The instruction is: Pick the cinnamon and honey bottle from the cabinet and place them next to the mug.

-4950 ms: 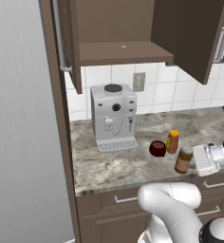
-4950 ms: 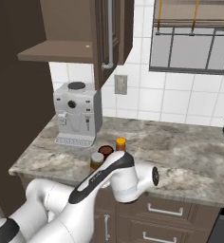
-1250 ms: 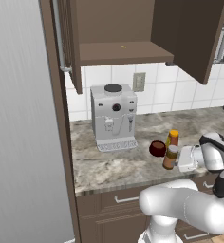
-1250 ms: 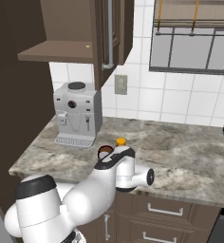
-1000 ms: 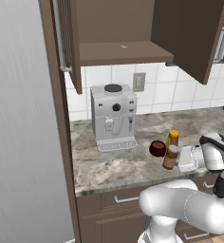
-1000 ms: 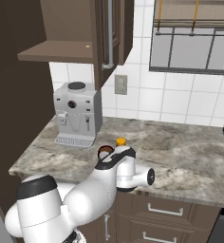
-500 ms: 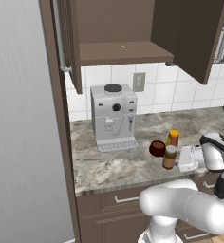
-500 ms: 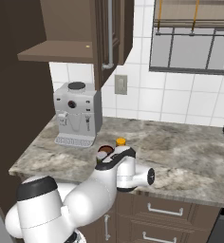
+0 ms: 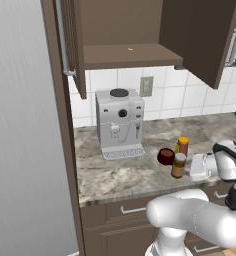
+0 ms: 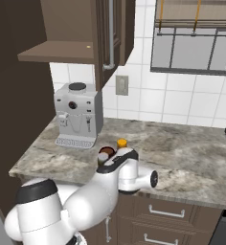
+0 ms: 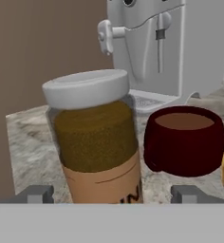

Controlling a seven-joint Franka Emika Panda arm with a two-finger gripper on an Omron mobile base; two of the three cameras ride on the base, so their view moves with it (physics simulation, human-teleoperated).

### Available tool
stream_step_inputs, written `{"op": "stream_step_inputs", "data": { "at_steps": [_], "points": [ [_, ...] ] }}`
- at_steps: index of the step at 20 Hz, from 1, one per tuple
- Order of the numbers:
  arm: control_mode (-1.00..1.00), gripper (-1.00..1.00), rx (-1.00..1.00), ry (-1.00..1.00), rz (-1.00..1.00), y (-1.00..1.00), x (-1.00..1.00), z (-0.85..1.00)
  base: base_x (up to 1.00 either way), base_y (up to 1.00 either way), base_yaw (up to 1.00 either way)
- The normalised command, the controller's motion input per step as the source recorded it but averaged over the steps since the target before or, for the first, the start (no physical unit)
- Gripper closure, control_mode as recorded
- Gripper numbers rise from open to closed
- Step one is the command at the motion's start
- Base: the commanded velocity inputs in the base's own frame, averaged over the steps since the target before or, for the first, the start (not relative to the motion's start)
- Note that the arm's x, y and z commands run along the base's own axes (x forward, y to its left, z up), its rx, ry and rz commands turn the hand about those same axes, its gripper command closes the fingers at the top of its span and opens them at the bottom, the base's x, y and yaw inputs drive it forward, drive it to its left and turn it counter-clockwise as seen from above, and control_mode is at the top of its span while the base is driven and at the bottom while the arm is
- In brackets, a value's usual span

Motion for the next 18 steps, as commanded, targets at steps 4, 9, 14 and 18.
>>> {"op": "stream_step_inputs", "data": {
  "at_steps": [4, 9, 14, 18],
  "points": [
    [-1.0, -1.0, 0.04, -0.17, 0.0, -0.29, -0.43, 0.44, 0.0, 0.0, 0.0],
    [-1.0, -1.0, 0.03, -0.22, 0.0, -0.17, -0.51, 0.79, 0.0, 0.0, 0.0],
    [-1.0, -1.0, 0.0, -0.15, -0.01, -0.01, -0.54, 0.98, 0.0, 0.0, 0.0],
    [-1.0, -1.0, 0.0, -0.03, 0.0, 0.0, -0.4, 0.84, 0.0, 0.0, 0.0]
  ]
}}
